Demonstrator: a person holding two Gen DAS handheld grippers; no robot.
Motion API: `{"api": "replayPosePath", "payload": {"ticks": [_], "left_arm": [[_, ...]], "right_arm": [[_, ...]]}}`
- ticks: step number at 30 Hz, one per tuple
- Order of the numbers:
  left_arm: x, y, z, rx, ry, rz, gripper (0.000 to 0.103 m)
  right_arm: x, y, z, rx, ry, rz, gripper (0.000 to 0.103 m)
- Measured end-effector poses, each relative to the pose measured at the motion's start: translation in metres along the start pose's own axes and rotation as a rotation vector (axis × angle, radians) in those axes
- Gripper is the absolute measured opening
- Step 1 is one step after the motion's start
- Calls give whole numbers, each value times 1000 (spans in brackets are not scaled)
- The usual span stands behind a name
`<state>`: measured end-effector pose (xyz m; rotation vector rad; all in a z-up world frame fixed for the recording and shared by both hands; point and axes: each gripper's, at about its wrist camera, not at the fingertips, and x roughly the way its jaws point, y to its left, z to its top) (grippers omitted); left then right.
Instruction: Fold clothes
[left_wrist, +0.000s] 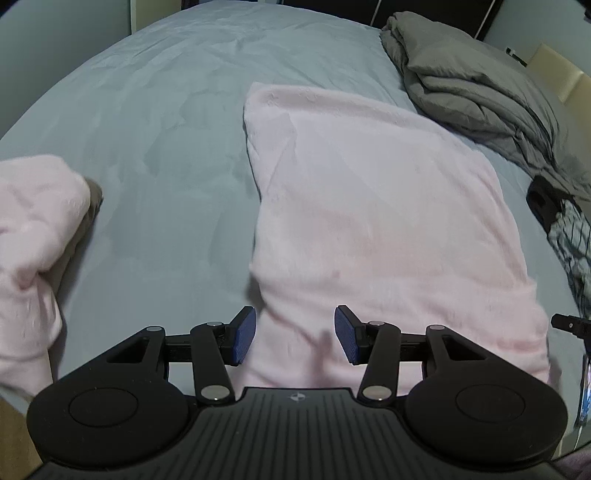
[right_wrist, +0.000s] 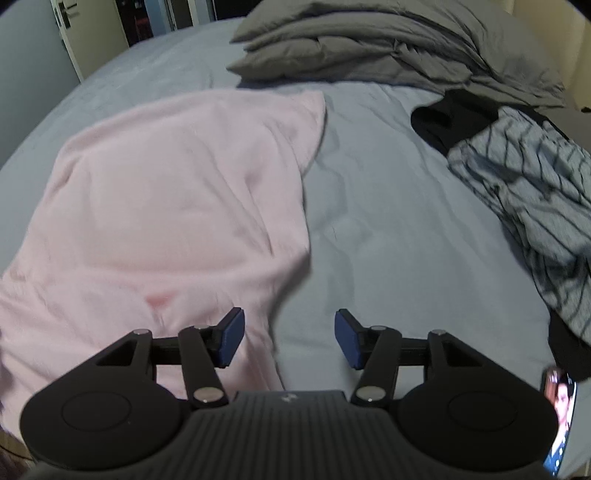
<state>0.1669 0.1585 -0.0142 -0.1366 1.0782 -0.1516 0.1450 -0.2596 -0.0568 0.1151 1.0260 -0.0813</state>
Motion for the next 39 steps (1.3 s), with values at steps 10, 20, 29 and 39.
{"api": "replayPosePath", "payload": {"ticks": [10, 20, 29, 39], "left_arm": [[45, 0, 60, 16, -20, -18, 46], [109, 28, 120, 5, -36, -7, 47], [160, 71, 178, -234, -121, -80, 53], [207, 83, 236, -305, -173, -73, 55]], "right_arm": [[36, -10, 53, -35, -14, 18, 58], [92, -45, 111, 47, -31, 67, 58], [150, -68, 177, 171, -51, 106, 58], [211, -71, 249, 268, -86, 108, 58]]}}
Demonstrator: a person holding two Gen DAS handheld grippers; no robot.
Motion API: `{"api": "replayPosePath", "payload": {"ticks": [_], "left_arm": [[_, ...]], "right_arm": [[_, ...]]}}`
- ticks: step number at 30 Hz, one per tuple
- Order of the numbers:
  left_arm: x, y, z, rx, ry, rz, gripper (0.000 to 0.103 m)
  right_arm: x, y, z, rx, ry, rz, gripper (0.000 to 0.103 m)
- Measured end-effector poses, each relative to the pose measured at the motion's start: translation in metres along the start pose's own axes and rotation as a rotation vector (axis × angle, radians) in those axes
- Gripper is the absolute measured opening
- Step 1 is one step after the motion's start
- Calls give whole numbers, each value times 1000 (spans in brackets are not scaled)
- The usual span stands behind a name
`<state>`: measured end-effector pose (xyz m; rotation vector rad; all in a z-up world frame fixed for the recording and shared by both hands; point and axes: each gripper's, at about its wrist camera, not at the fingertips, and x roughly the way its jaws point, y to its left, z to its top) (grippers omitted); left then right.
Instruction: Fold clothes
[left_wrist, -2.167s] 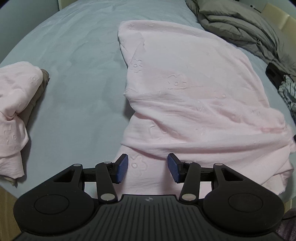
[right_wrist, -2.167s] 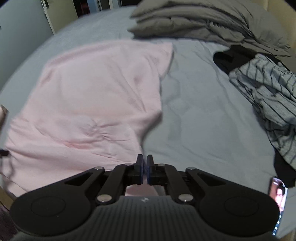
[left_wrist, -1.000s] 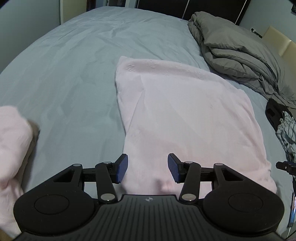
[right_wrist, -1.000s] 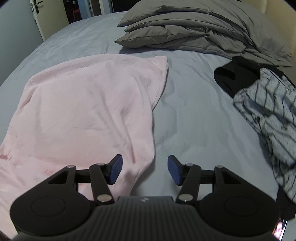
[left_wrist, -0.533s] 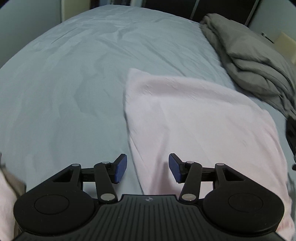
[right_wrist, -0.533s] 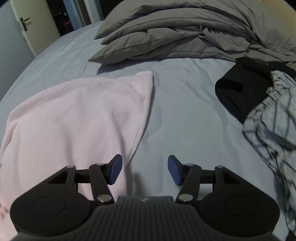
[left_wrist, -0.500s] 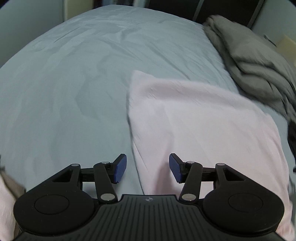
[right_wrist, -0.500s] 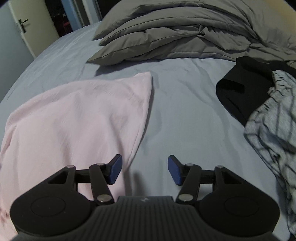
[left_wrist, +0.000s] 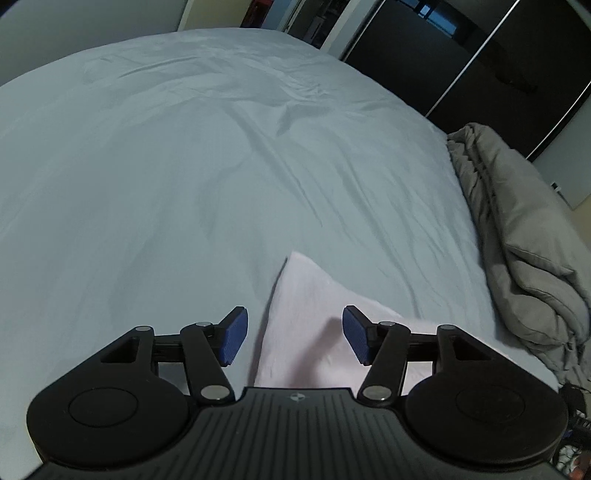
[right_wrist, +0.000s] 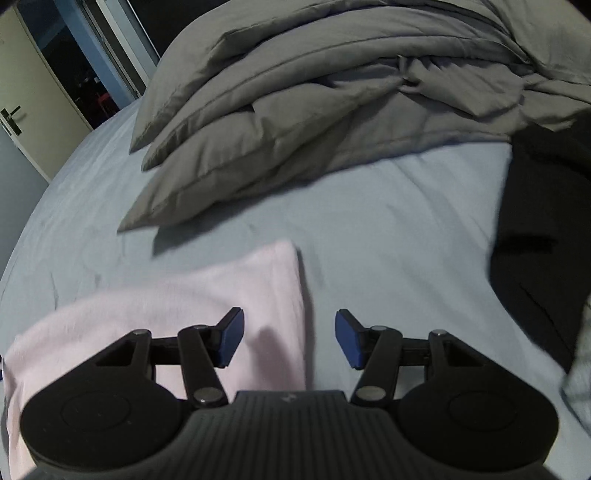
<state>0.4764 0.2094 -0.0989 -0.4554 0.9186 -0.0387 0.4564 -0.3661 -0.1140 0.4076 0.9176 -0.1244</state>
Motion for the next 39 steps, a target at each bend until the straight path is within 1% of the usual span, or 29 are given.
{"api": "replayPosePath", "payload": {"ticks": [2, 5, 7, 9, 10, 11, 12, 13, 15, 21, 26, 32, 39], "left_arm": [[13, -3, 2, 8, 19, 8, 55], [26, -4, 1, 3, 8, 17, 53], [30, -5, 0, 14, 0, 23, 44], [31, -5, -1, 32, -5, 33, 25], [31, -4, -1, 39, -6, 35, 22], [32, -3, -1, 39, -3, 28, 16], [32, -2, 0, 37, -5, 30, 8], [31, -1, 0, 33, -10, 30, 6], [28, -1, 1, 22, -20, 21, 1], [-3, -11, 8, 42, -82, 9, 0], [-47, -21, 16, 56, -127, -20, 0], [-116, -23, 15, 43, -167, -80, 0], [-213, -14, -3, 57, -218, -161, 0]], "right_arm": [[12, 4, 8, 5, -1, -2, 58], [29, 8, 15, 1, 9, -14, 58], [39, 9, 15, 4, 20, -27, 58], [47, 8, 14, 14, 32, -23, 57], [49, 10, 12, 1, 31, -27, 46], [51, 12, 11, -13, 30, -31, 37], [51, 16, 10, -40, 27, -37, 19], [49, 18, 10, -50, 22, -39, 14], [43, 21, 12, -62, 10, -41, 11], [5, 28, 23, -102, -59, -58, 9], [-42, 37, 32, -122, -103, -40, 9], [-110, 45, 26, -154, -149, 6, 9], [-204, 43, -3, -193, -199, 75, 9]]}}
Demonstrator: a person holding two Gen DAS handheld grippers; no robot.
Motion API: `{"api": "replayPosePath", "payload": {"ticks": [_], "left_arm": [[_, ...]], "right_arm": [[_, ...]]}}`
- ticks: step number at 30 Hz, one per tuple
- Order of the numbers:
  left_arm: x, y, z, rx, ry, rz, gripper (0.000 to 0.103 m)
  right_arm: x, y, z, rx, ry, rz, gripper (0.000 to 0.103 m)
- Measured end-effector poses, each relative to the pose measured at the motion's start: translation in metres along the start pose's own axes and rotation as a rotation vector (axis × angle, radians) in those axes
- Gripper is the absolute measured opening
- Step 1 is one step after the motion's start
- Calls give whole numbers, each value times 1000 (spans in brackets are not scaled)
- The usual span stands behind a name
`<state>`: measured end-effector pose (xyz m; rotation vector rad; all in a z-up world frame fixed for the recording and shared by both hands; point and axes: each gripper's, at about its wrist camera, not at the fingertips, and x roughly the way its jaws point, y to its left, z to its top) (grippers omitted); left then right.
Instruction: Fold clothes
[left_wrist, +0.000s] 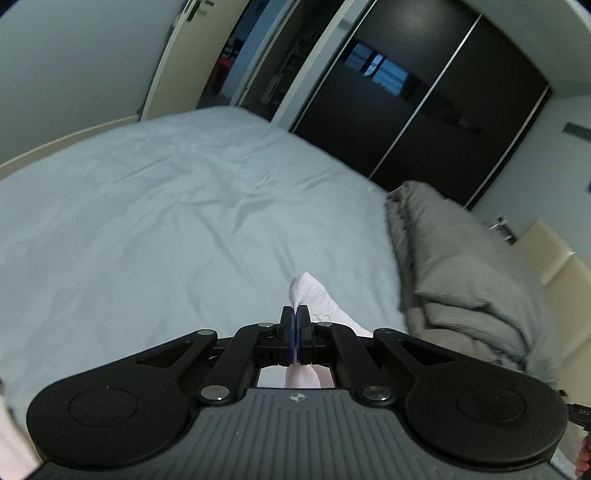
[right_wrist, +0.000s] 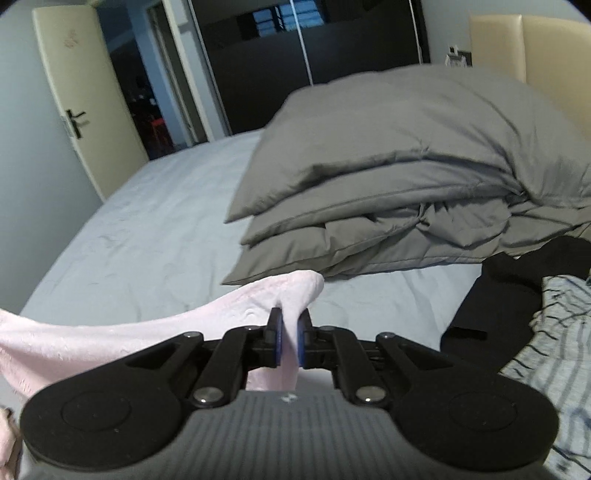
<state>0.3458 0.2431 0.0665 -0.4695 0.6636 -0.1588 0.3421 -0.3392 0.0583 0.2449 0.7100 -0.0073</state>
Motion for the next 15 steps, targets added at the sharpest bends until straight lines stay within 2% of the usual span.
{"api": "replayPosePath", "payload": {"ticks": [9, 15], "left_arm": [[-121, 5, -34, 2, -27, -110, 0], [-176, 10, -75, 21, 18, -135, 0]], "right_arm": [[-121, -11, -50, 46, -36, 115, 9], [-172, -20, -111, 59, 13, 140, 9]]}}
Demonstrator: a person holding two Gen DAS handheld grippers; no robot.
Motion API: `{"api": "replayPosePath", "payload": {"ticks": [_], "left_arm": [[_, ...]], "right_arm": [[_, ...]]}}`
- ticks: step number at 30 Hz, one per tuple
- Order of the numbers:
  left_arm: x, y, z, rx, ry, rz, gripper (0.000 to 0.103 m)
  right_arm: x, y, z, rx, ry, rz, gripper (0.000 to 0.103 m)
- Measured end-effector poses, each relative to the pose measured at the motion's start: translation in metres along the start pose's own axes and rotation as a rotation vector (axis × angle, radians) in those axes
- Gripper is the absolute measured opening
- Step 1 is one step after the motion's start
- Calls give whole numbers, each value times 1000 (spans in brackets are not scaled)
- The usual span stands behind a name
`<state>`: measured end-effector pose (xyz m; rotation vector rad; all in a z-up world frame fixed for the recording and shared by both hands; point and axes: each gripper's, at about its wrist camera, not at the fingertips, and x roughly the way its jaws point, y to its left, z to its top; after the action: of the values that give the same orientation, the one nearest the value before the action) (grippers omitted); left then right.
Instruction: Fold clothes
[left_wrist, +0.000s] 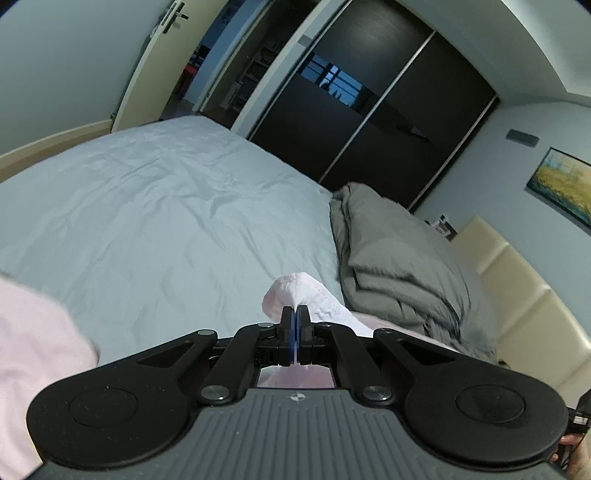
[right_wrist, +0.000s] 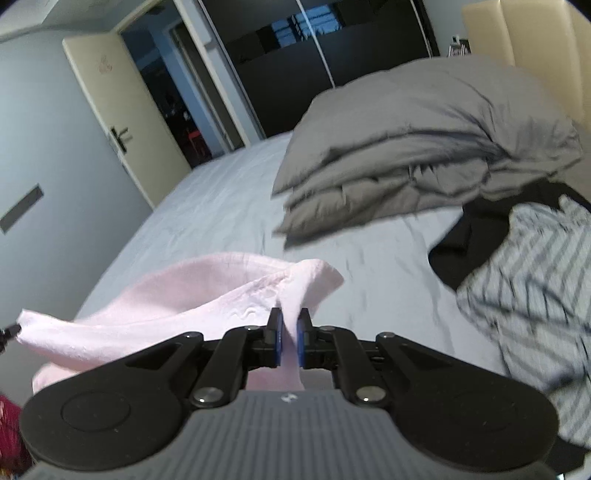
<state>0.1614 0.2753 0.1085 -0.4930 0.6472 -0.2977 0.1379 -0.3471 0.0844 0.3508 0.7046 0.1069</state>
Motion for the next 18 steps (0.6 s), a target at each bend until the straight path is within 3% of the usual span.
{"api": "replayPosePath", "payload": {"ticks": [8, 14, 18], "left_arm": [[-19, 12, -61, 91, 161, 64, 0], [6, 29, -107, 206, 416, 199, 0], [14, 27, -130, 289, 511, 248, 0]], "right_arm": [[-12, -7, -84, -68, 180, -40, 9], [8, -6, -133, -146, 381, -70, 9], [21, 1, -154, -227, 472, -98, 9]]}}
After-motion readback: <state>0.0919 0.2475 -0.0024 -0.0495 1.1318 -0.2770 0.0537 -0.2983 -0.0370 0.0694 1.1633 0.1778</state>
